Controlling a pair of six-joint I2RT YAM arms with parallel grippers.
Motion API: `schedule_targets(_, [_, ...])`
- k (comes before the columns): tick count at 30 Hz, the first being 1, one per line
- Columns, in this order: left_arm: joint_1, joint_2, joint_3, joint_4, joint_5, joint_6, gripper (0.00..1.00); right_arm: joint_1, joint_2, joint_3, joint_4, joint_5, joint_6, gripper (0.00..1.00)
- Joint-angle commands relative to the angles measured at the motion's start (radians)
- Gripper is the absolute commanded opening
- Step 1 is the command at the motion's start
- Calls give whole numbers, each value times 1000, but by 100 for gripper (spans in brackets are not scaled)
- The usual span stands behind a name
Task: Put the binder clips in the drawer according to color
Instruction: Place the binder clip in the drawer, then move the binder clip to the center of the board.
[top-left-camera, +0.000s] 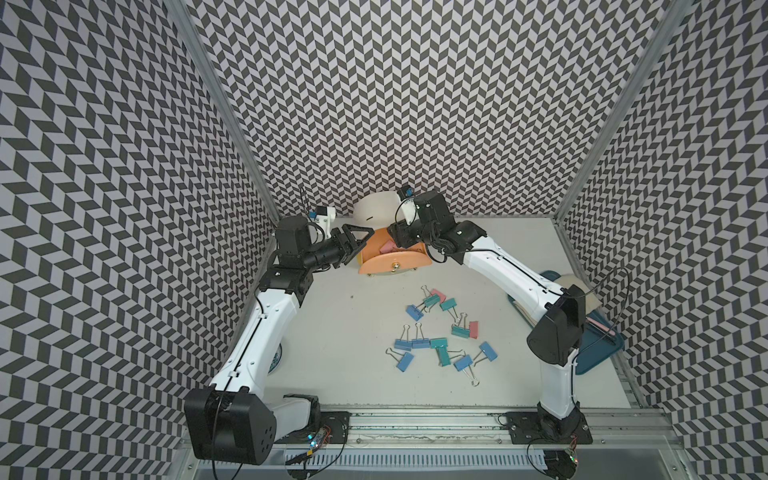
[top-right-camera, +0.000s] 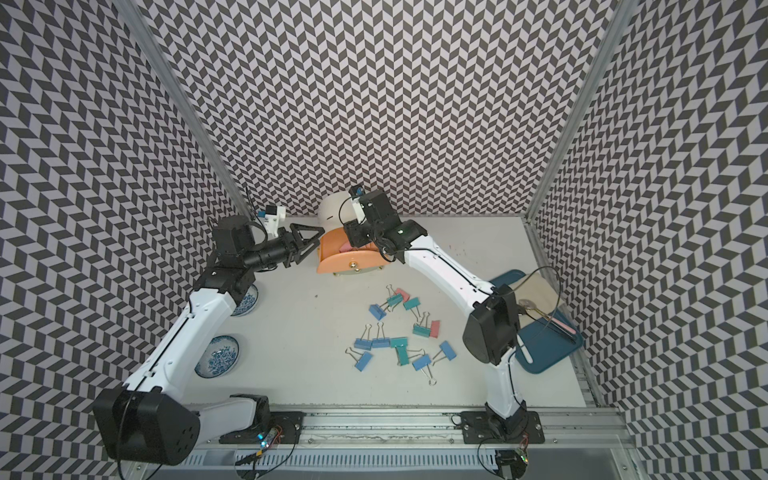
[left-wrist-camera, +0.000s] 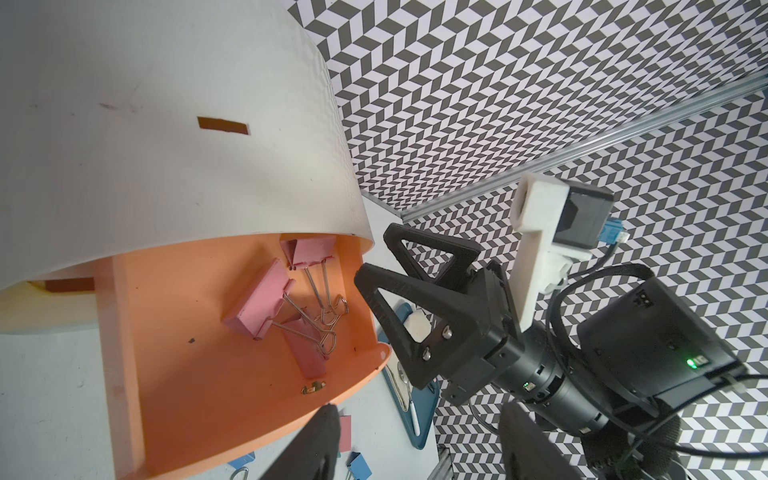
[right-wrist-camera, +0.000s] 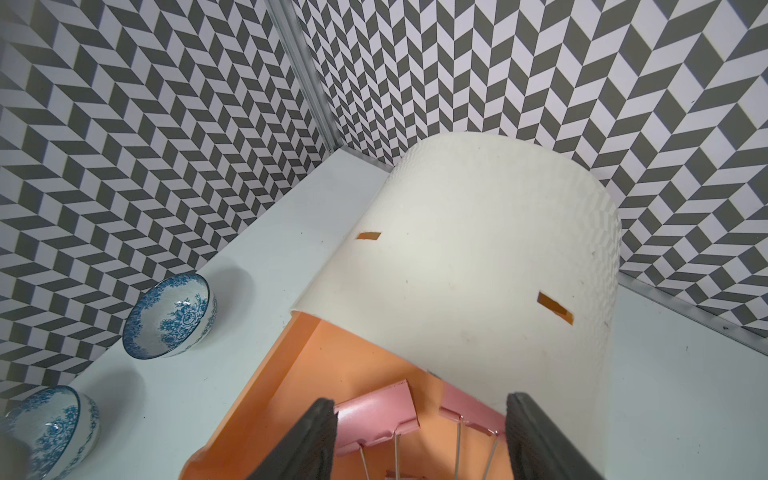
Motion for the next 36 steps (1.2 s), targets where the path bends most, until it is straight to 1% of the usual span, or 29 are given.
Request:
schedule_targets(1, [6,-7,0,6,-7,18,65,3,-55,27,49,2,-3,68])
schedule_targets(13, [5,-16,50,-123,-82,105,65,-3,-94,27,49,34,-1,70])
schedule_targets(22, [0,-29,93,-258,-161,195,64,-44,-144,-23,72,17,37,71])
schedule_targets(27, [0,-53,68,-296,-187,218,64,-80,-178,-77,93,-7,66,71])
schedule_targets(36, [8,-126,-32,-326,-213,234,64,-161,-267,-214,148,-51,131,71])
